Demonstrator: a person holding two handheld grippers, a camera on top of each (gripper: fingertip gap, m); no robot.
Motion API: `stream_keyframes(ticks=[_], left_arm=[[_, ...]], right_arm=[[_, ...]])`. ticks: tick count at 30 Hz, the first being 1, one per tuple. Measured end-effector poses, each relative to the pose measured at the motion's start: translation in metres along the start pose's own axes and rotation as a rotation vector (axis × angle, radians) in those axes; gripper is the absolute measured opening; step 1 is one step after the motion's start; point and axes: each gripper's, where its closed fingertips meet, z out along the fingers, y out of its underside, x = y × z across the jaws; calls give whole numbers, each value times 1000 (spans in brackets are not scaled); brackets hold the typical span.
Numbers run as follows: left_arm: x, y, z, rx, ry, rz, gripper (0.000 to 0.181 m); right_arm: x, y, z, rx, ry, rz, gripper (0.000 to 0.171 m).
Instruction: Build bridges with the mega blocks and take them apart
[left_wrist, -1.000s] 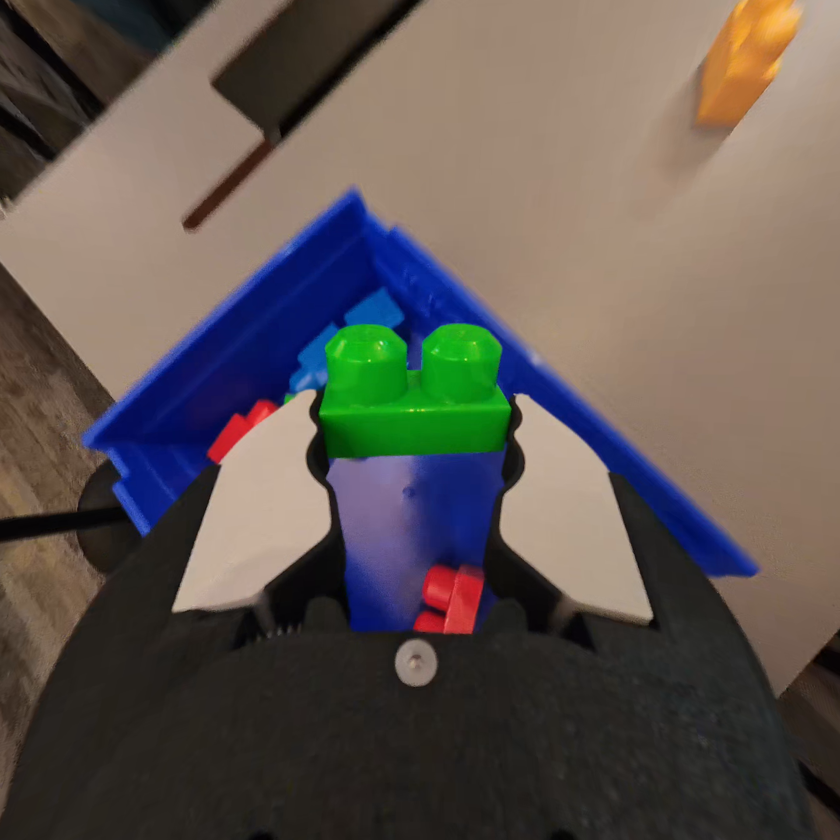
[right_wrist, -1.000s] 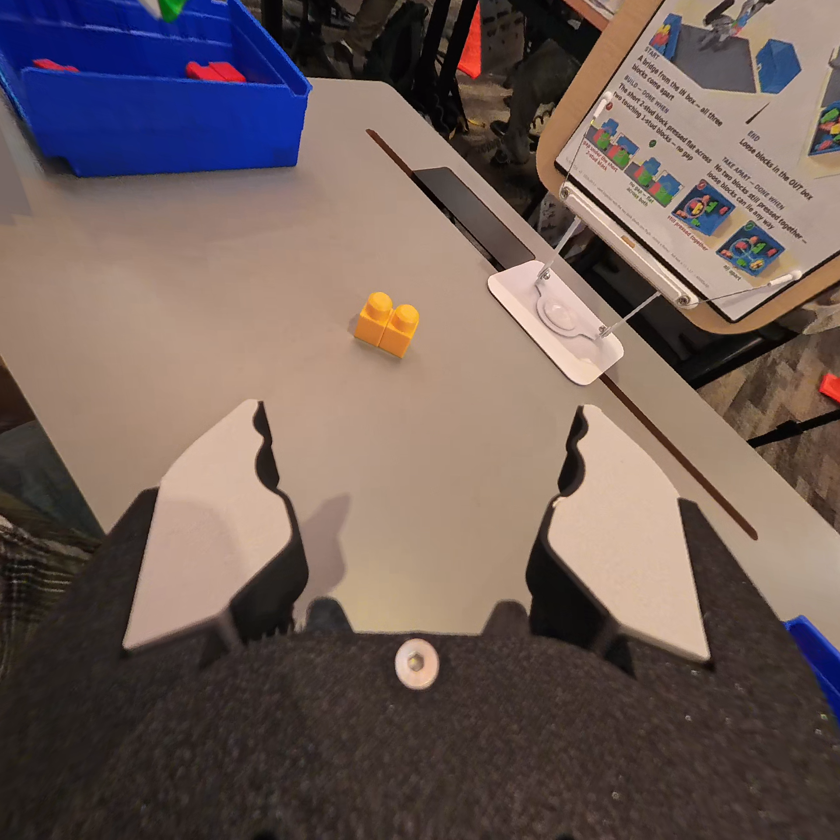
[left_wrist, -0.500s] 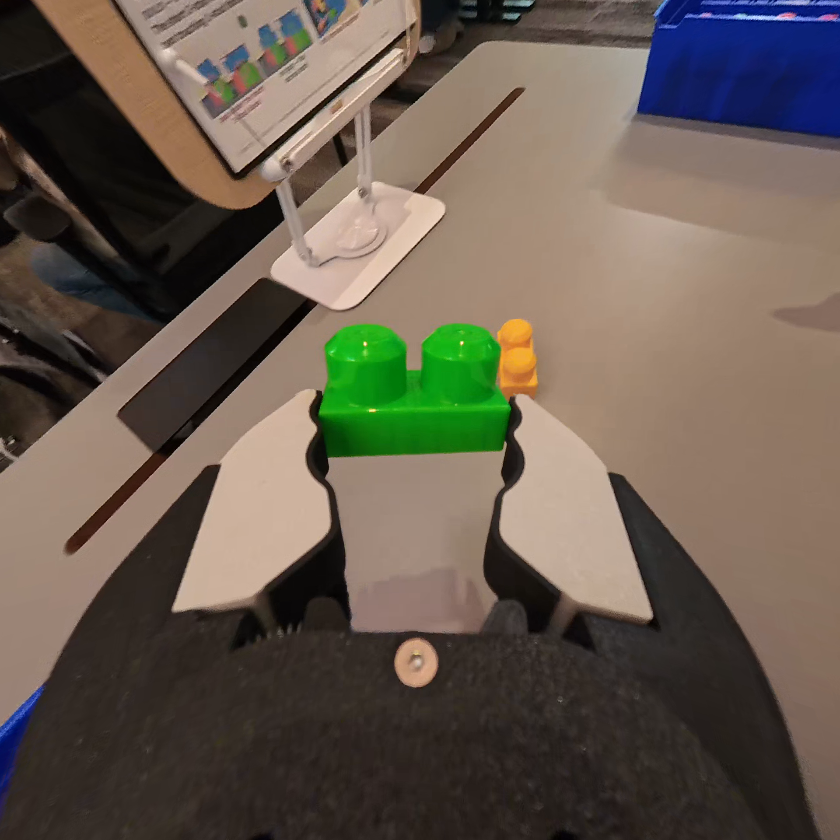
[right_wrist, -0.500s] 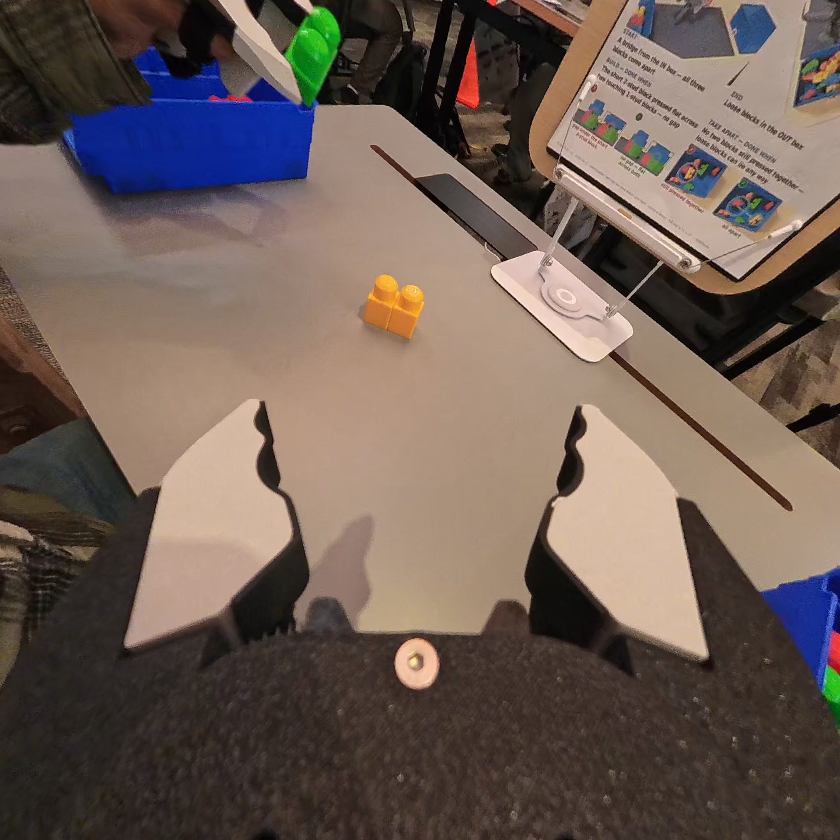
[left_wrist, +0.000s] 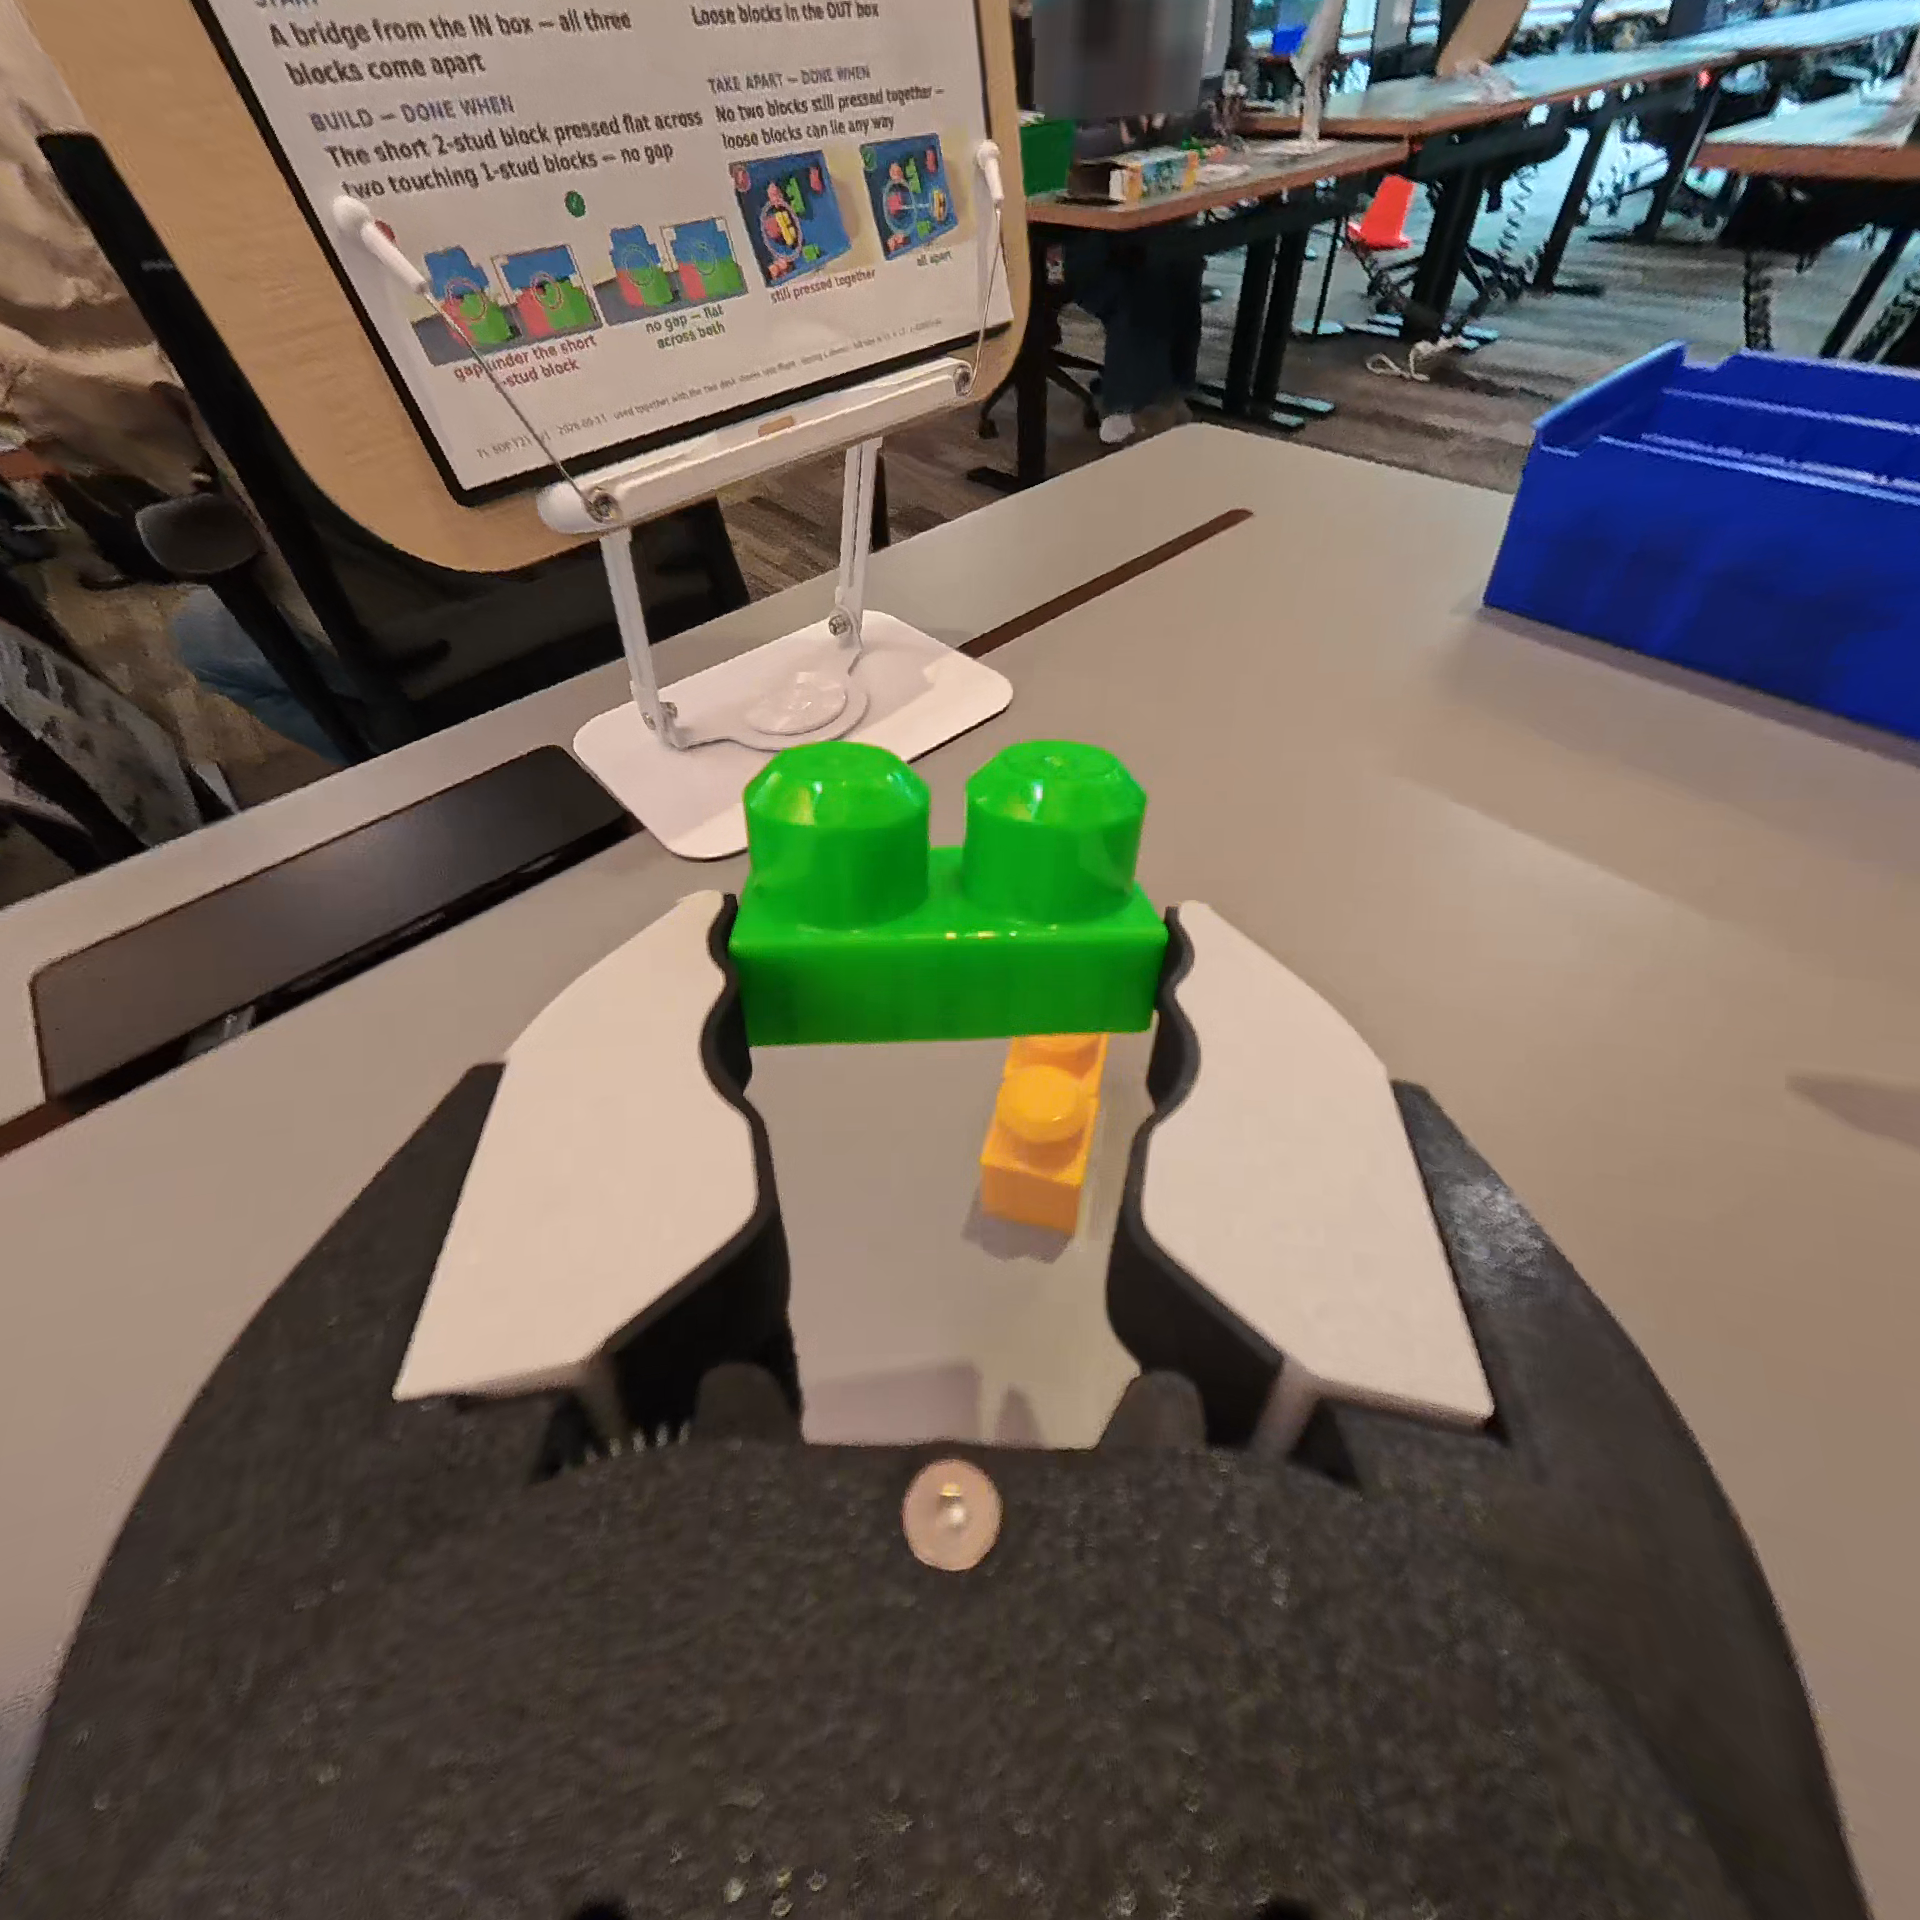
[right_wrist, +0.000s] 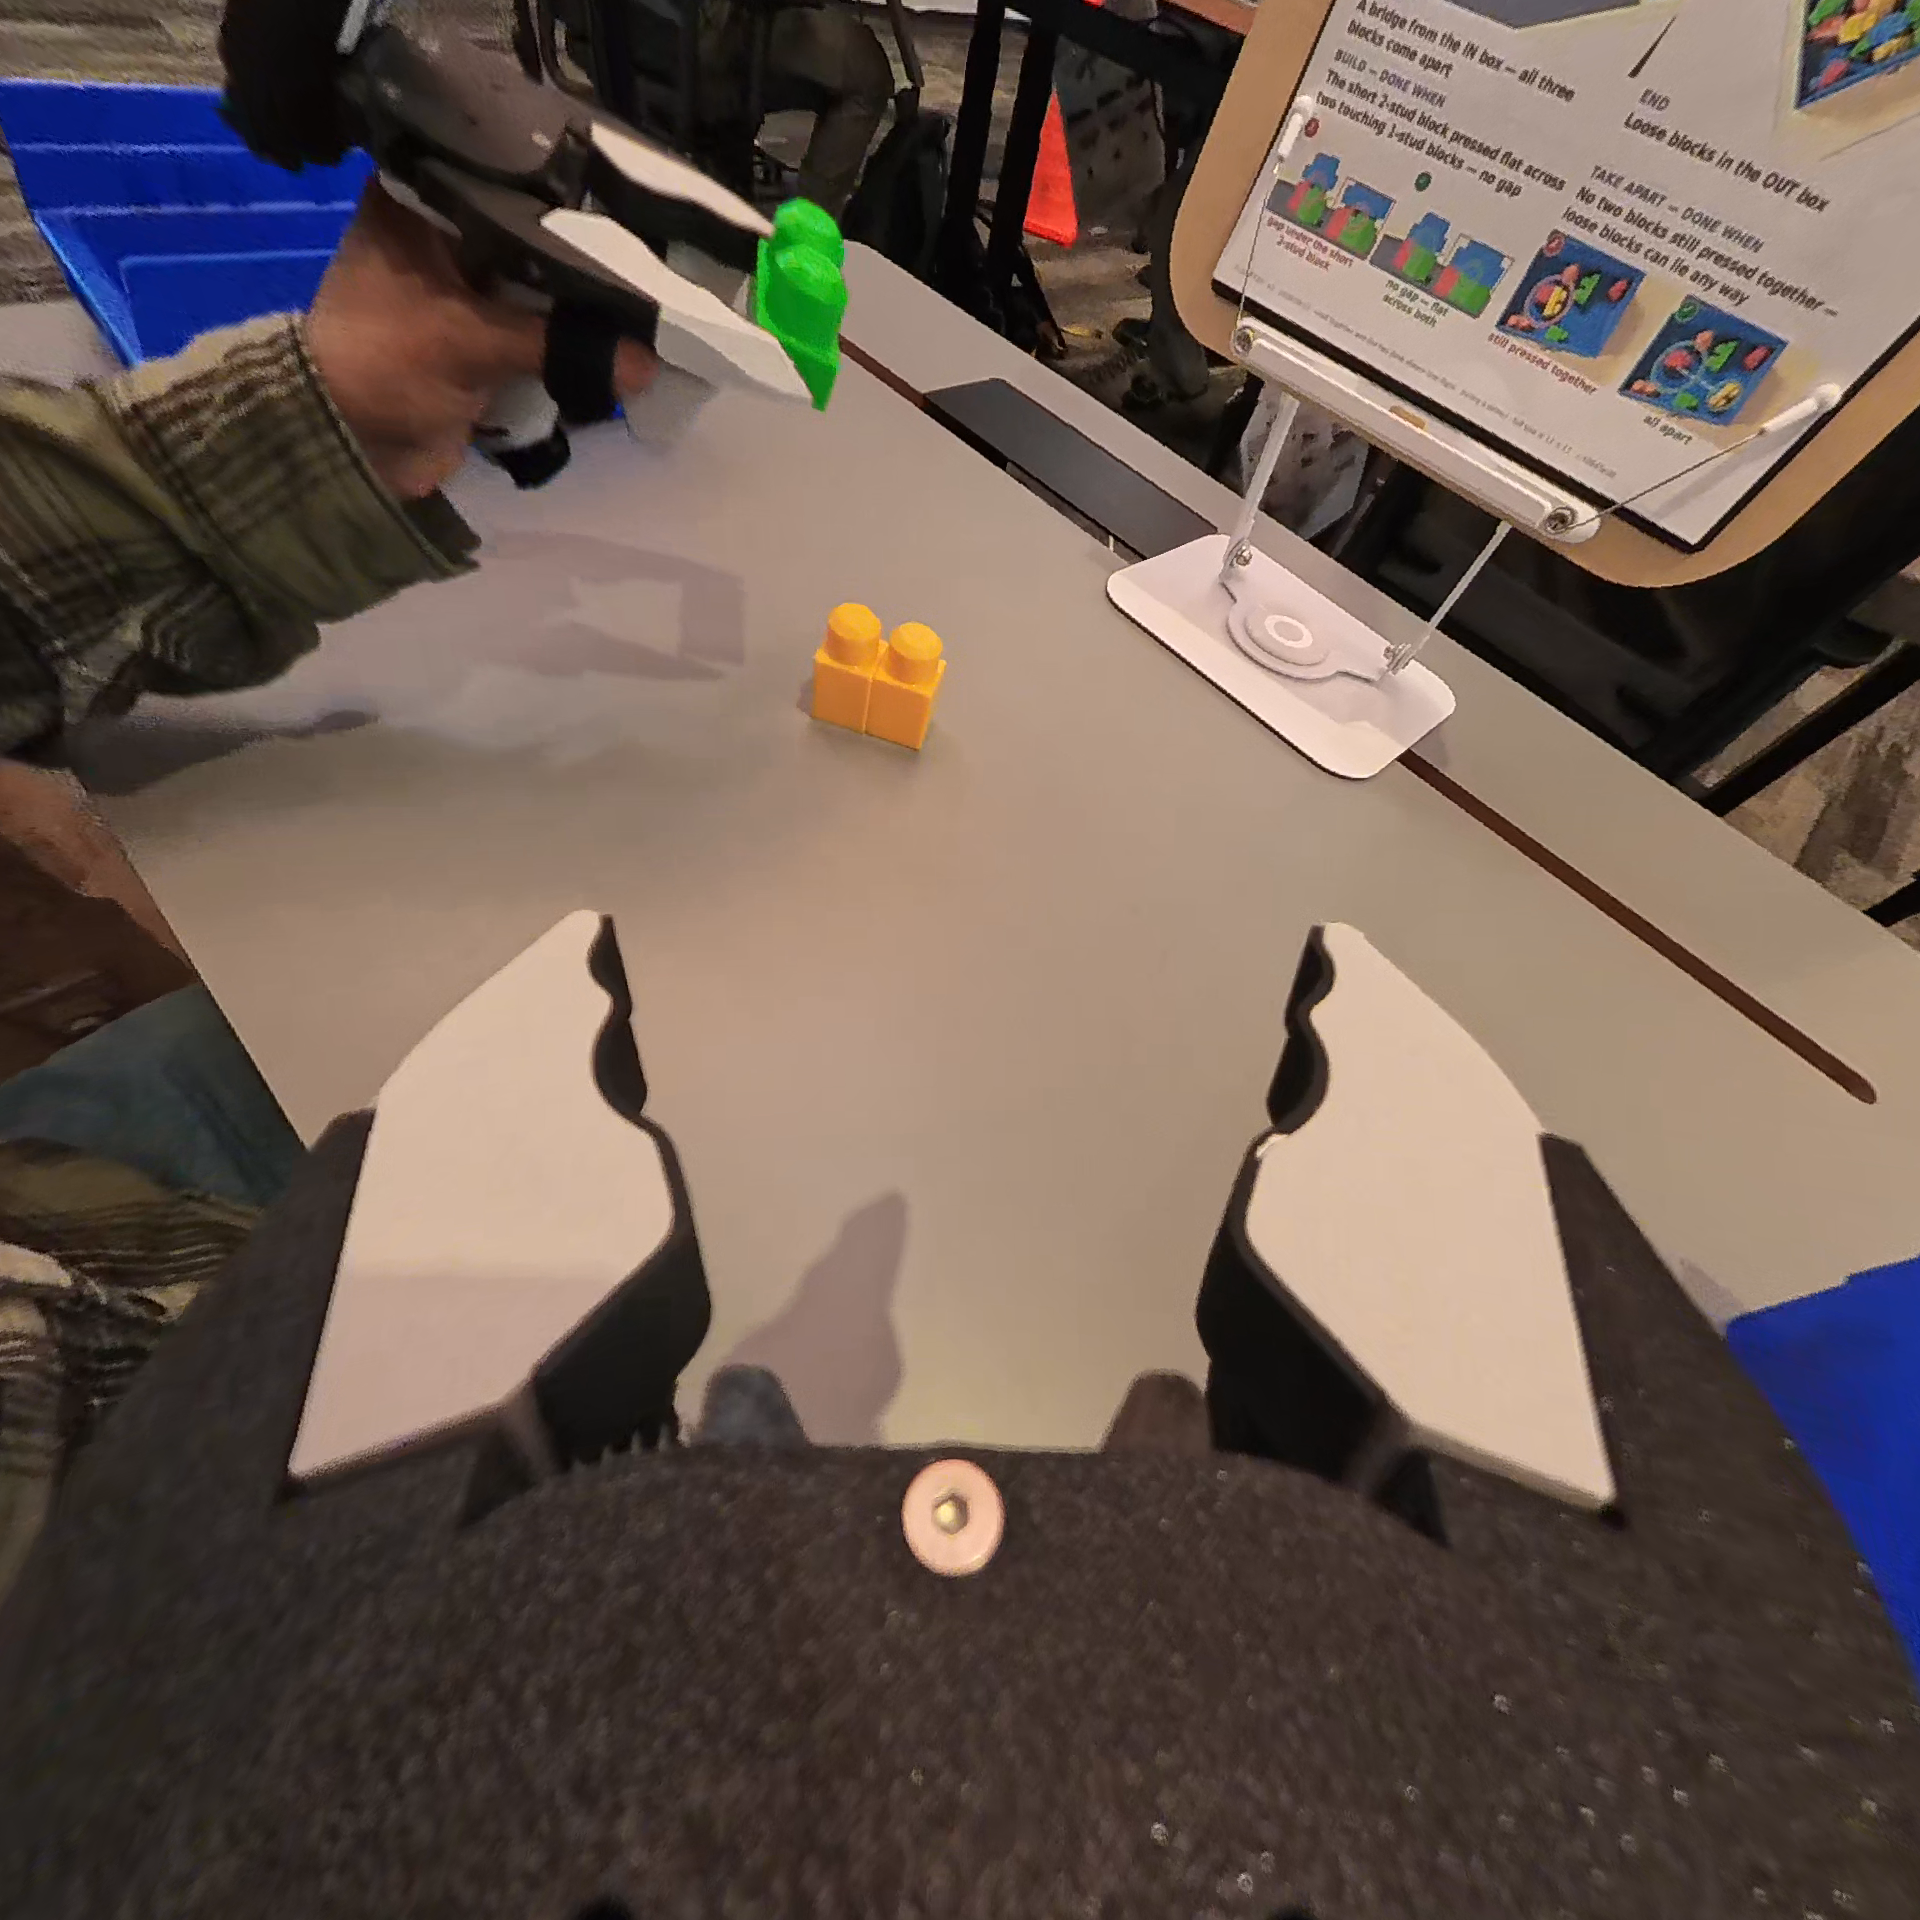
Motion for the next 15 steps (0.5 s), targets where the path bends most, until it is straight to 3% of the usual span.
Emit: stream_keyframes(ticks=[8,15], left_arm=[[25,6,18,54,-77,-131,75],[36,11,23,86,-146,-116,75]], right_arm=[[0,3,10,36,-26,18,117],[4,-8,27,61,-66,37,115]])
